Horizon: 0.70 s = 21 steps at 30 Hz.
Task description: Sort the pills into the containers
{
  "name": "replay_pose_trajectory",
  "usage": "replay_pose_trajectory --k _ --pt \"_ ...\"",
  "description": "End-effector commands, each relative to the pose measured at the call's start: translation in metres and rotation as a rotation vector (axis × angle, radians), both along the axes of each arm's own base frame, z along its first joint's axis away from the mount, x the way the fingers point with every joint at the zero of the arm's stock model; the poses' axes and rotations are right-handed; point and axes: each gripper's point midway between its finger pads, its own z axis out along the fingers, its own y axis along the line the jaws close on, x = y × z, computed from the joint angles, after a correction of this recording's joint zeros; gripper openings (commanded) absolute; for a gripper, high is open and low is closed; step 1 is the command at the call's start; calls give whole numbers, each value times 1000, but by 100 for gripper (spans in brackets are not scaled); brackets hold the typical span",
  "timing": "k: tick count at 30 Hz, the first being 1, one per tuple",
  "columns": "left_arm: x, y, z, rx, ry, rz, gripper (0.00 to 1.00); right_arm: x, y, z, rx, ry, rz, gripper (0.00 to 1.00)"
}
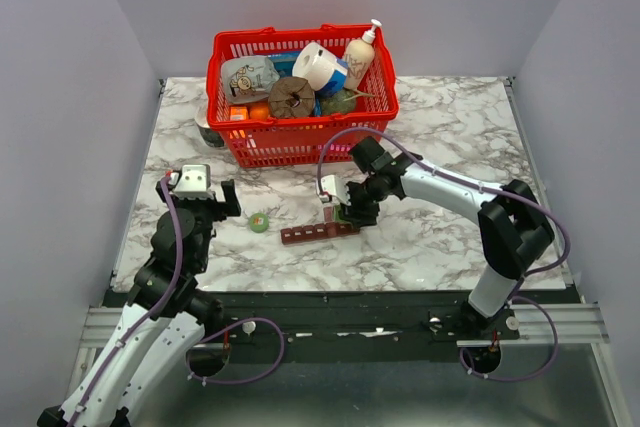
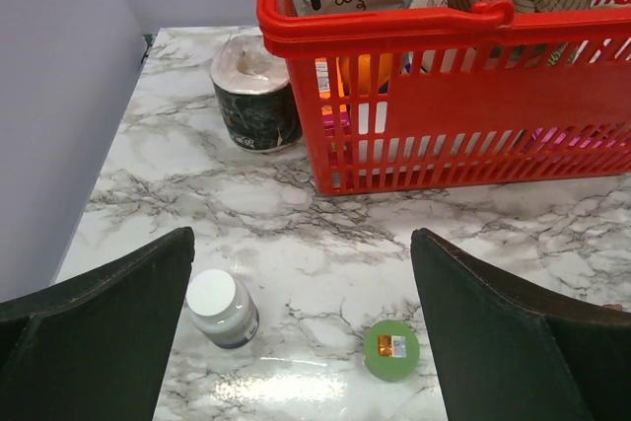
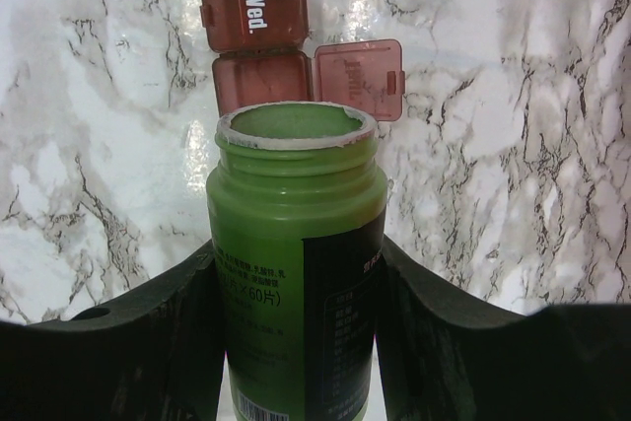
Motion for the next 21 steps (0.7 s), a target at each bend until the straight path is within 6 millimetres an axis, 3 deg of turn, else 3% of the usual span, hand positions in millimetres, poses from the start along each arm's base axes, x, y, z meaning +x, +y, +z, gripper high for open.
replay_pose_trajectory --k 1,21 --pt "-1 8 -1 13 -8 34 99 -2 -5 -6 -83 -14 5 0" --pt "-7 15 7 -1 -43 57 99 -6 -5 -10 -227 -62 65 1"
